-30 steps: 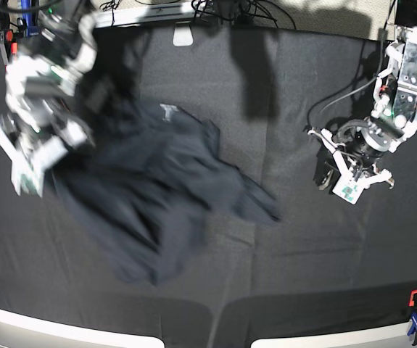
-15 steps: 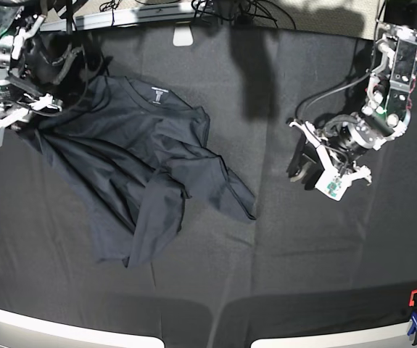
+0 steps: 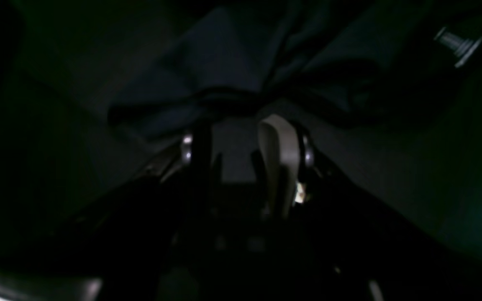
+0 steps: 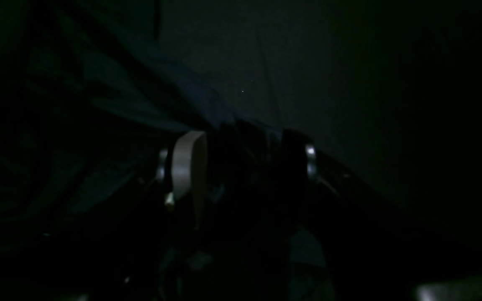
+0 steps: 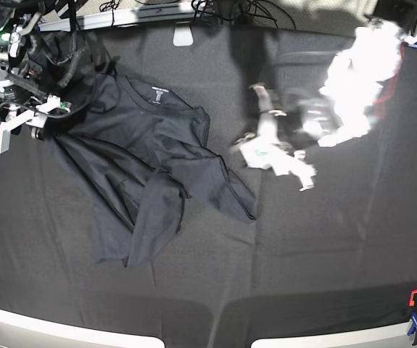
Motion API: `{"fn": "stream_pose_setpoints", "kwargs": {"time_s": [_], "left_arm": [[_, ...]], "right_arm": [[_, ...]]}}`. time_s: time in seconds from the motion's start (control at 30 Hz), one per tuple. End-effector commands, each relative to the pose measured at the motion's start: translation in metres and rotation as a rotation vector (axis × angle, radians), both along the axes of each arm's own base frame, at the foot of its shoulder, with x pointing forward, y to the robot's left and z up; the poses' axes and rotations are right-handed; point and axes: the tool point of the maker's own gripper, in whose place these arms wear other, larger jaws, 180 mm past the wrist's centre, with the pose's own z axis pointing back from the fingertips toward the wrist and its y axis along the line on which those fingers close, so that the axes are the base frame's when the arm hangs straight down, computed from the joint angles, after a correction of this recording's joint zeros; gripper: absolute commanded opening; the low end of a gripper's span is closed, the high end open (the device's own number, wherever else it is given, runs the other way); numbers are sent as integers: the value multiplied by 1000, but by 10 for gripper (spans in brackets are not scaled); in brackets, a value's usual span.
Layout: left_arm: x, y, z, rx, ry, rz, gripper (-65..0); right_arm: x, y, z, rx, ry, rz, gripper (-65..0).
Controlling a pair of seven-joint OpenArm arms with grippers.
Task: Layout the t-shirt on the table in an organized manner, then fold the t-shirt properly
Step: 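Lift and drag the shirt with the right gripper to spread it out, then grasp the shirt body with the left gripper and pull it outward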
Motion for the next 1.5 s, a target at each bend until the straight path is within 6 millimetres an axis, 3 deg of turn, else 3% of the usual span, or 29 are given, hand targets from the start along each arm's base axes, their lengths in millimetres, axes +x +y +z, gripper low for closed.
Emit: {"fn": "stream_pose_setpoints", "kwargs": {"time_s": [0.0, 0.3, 0.47, 0.57, 0.77, 1.0, 1.17, 1.27, 1.47], "left_arm": [[14, -2, 18, -1, -79, 11, -443], [9, -59, 25, 103, -174, -106, -443], [-3, -95, 36, 35, -174, -143, -443], [4, -105, 31, 39, -164, -133, -443], [32, -99, -17, 161, -99, -77, -443], [43, -83, -55, 283, -55, -57, -443], [66, -72, -44, 300, -132, 31, -474], [73, -71, -37, 300, -150, 35, -650], [84, -62, -32, 321, -159, 99, -650]], "right_arm": [[5, -1, 11, -24, -40, 13, -368], [4, 0, 10, -20, -35, 12, -368], [4, 0, 10, -19, -34, 12, -368], [3, 0, 8, -17, -22, 10, -368], [1, 0, 7, -14, -11, 9, -368], [2, 0, 8, -18, -17, 13, -368], [3, 0, 9, -20, -25, 14, -368], [3, 0, 9, -20, -24, 14, -368], [3, 0, 9, -20, -27, 15, -368]]}}
